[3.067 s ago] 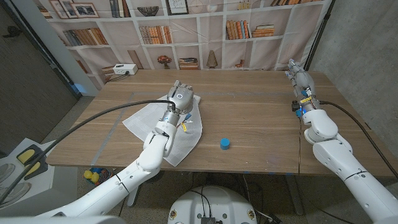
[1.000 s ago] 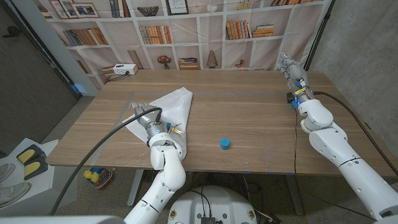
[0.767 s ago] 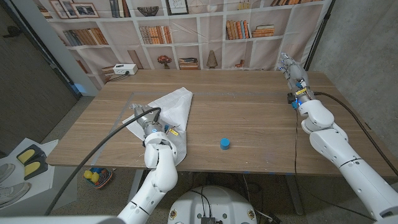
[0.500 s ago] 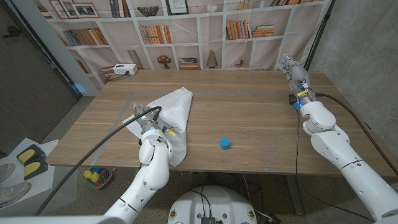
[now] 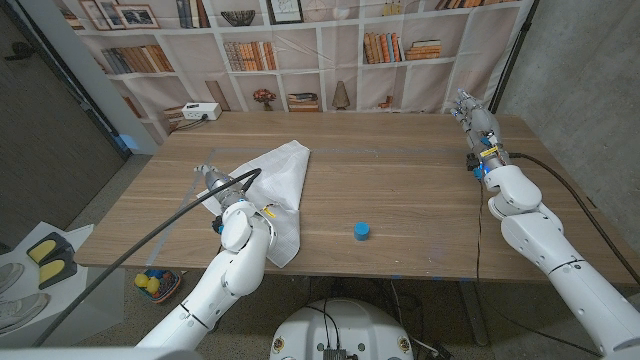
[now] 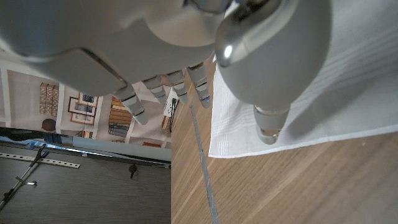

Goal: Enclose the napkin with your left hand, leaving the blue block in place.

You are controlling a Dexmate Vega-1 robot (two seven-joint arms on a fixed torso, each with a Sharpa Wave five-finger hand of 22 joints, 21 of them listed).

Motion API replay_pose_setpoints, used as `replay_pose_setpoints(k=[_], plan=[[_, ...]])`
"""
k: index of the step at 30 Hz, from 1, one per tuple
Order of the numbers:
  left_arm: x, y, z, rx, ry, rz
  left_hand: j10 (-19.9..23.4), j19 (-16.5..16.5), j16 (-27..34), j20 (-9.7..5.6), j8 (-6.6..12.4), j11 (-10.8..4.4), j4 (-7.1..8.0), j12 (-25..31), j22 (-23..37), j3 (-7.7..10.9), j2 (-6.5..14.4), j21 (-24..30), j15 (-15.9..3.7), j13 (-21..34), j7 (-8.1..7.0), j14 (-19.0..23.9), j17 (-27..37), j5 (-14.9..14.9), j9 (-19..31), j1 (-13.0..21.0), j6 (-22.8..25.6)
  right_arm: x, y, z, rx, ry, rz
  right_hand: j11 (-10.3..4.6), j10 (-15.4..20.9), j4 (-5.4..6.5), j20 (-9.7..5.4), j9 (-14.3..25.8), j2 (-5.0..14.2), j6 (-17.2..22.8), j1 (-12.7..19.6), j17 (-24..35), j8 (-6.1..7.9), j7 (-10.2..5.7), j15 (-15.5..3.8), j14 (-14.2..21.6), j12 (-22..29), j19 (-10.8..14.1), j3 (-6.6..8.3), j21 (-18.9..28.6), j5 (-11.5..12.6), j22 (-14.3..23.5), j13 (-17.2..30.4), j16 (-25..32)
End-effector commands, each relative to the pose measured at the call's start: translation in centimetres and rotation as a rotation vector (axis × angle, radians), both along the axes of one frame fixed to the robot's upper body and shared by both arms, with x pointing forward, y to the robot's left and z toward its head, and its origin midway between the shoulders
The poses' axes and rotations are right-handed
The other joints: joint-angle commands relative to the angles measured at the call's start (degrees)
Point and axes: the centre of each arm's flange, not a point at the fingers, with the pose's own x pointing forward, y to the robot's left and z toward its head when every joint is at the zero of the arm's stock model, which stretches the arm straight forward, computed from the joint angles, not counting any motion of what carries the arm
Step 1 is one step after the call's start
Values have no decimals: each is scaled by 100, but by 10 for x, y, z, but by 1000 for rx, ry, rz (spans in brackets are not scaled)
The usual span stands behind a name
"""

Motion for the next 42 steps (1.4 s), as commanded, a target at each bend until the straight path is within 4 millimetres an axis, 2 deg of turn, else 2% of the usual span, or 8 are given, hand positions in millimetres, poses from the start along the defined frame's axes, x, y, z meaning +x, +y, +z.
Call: replay_pose_setpoints(k=[1,9,16,20,25,29,38,42], plan=[[16,25,-3,8,66,73,-76,29,50,-48,-45,0,10,8,9,-5,134,-37,13,32,-12,-109,2,84,13,33,-297,5,5,7,-14,-1,6,21,38,44,26,20,-32,59,-29,6,10,-5,13,50,-5,31,3,-7,11,27,34,7],[43,35,-8,26,114,66,-73,207,66,-220,-19,-55,-58,39,12,28,232,-26,-53,37,-24,-136,-39,172,6,262,-589,5,3,7,-7,2,-6,19,39,51,24,20,-40,67,-41,6,12,-1,14,51,-5,36,-7,-6,13,27,34,7],[67,39,-5,23,162,69,-114,211,59,-202,-11,-32,-67,39,15,27,289,-58,-33,40,-20,-190,-54,214,3,352,-734,4,1,7,-1,2,-21,14,37,53,20,20,-38,69,-41,4,11,1,12,57,-6,37,-8,-6,15,27,34,7],[80,39,-1,17,186,62,-188,217,78,-180,-7,-38,29,40,25,200,813,-94,-20,48,-17,-262,-34,271,-3,485,-946,6,0,6,1,5,-26,10,39,54,22,20,-40,71,-42,3,11,4,14,59,-6,40,-10,-5,16,27,34,7],[94,35,2,13,201,43,-302,202,77,-124,-32,39,116,23,32,290,1155,-129,69,55,-15,-349,-29,247,-15,493,-1286,8,-1,6,5,6,-32,13,42,55,23,20,-43,70,-45,1,10,2,17,63,-6,41,-13,-6,18,27,34,6],[102,30,1,22,212,23,-85,287,146,-113,322,-13,286,151,42,406,1441,-131,-31,64,114,-196,-39,177,-16,388,-349,8,-3,6,10,5,-38,6,42,55,22,20,-45,72,-44,-1,10,-4,21,64,-6,42,-14,-6,19,27,34,5],[108,22,-4,50,188,-48,722,667,296,-312,683,-227,481,454,50,563,1376,-23,-448,54,-23,489,-67,59,9,213,1156,10,-5,7,12,6,-44,18,52,52,27,20,-49,70,-42,-5,8,-5,24,73,-3,42,-16,-7,21,27,34,5],[103,16,-5,94,115,-106,1292,932,349,-457,1030,-298,364,590,50,669,1308,50,-749,29,-33,1003,-83,-42,55,293,2239,12,-6,7,11,9,-42,19,51,53,29,20,-49,71,-42,-5,8,-6,25,76,-4,44,-17,-6,22,27,34,5]])
